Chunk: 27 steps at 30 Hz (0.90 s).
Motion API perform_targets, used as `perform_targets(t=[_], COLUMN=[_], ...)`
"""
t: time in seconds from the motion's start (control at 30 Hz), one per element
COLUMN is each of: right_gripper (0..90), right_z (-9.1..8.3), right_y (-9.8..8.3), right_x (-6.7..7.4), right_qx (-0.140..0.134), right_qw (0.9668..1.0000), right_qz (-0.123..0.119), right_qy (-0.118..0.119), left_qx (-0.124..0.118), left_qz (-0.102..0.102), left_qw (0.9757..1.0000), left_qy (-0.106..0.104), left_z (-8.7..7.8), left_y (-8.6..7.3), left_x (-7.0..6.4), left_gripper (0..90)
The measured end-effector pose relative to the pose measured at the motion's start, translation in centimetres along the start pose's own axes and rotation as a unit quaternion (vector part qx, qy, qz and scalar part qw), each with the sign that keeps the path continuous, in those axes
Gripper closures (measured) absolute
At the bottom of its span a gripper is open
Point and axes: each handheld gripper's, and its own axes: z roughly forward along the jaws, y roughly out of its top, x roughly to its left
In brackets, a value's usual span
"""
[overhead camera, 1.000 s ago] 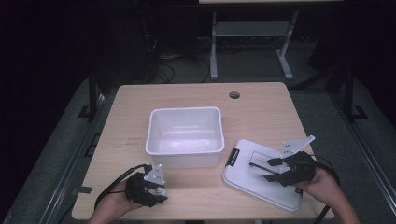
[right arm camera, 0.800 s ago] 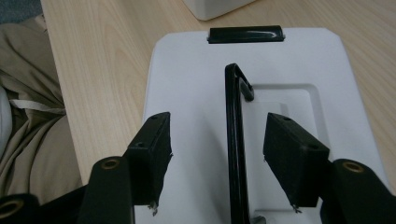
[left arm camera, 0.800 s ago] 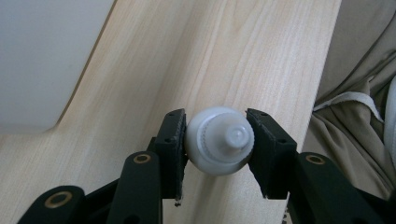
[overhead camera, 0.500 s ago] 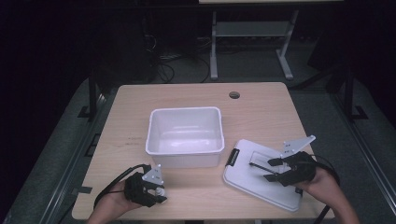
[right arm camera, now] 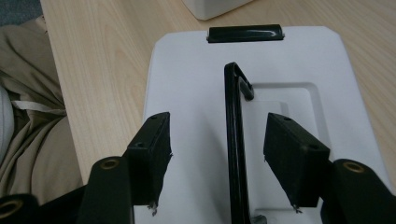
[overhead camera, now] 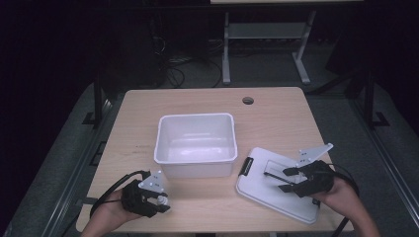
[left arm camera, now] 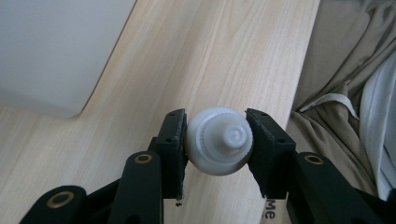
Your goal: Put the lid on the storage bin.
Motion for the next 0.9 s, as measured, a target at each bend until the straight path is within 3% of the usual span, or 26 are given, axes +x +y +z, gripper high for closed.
perform_targets(t=[0.57,0.9], right_gripper=[40.4,40.3], right_z=[-0.1,-0.5], right_y=[0.1,0.3], right_x=[0.2,0.2], right_qx=[0.0,0.0], right_qw=[1.0,1.0], right_qz=[0.002,0.001], right_qy=[-0.002,-0.002], left_qx=[0.015,0.012], left_qz=[0.011,0.005], left_qw=[0.9996,0.9995], left_qy=[0.023,0.03], left_z=[-3.8,-5.8], left_y=[1.1,2.2], left_x=[0.7,1.4], left_gripper=[59.6,59.6])
